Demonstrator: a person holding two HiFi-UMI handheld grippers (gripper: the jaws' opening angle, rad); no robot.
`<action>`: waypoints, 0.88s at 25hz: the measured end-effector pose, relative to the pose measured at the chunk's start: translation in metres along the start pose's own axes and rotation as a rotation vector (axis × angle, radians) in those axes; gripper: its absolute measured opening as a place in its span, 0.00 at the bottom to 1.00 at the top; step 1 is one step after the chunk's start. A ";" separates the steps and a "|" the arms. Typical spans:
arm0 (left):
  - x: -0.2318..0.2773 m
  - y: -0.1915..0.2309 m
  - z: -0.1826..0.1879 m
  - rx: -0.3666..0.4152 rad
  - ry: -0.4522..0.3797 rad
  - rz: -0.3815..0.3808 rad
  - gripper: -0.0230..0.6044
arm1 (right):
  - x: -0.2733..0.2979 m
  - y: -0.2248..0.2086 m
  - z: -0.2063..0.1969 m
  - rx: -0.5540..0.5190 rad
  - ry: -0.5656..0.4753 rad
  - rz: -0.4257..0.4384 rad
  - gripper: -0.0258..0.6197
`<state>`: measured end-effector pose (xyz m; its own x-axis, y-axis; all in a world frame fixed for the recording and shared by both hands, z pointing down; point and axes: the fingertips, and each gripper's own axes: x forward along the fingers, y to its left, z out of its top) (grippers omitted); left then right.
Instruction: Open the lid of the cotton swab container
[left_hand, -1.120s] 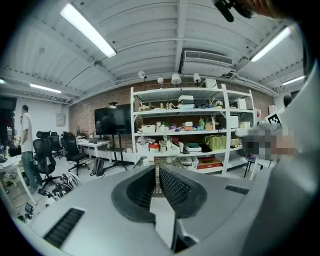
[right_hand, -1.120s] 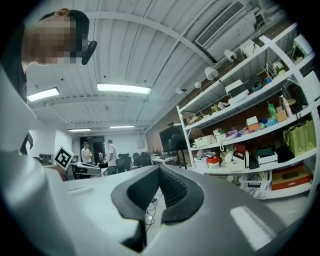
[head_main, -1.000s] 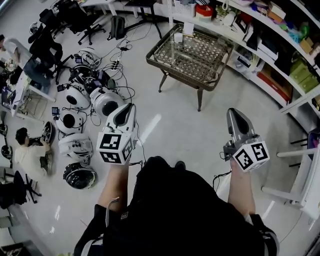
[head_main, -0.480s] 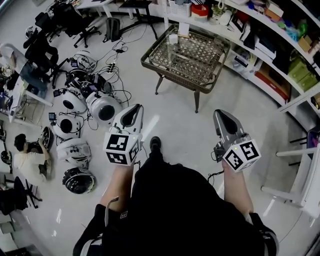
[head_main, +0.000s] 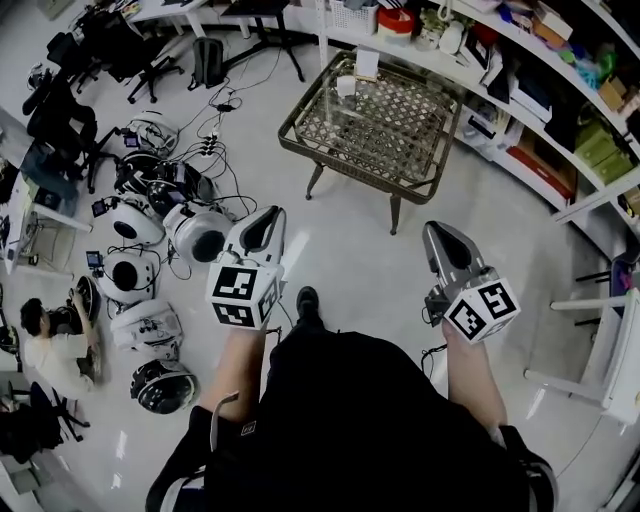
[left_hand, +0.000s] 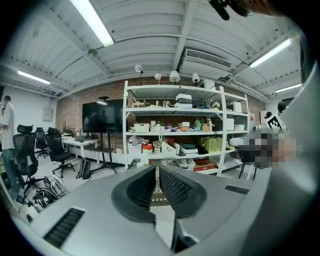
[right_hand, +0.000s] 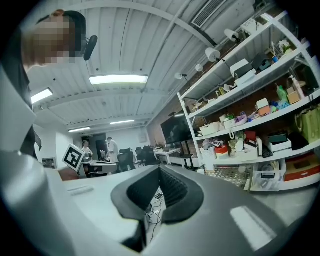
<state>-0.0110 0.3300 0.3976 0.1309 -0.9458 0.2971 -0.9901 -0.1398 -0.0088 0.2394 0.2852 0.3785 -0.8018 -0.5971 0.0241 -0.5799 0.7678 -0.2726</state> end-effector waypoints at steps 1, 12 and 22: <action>0.006 0.011 0.002 0.002 0.001 -0.009 0.08 | 0.013 0.002 0.001 -0.001 0.001 -0.004 0.06; 0.056 0.117 0.012 0.024 0.018 -0.109 0.08 | 0.138 0.025 -0.005 0.022 0.014 -0.057 0.06; 0.085 0.168 0.008 -0.006 0.022 -0.147 0.08 | 0.196 0.028 -0.001 0.011 0.018 -0.093 0.06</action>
<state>-0.1654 0.2242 0.4138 0.2734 -0.9085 0.3161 -0.9607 -0.2743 0.0425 0.0658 0.1904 0.3768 -0.7472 -0.6612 0.0674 -0.6504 0.7065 -0.2791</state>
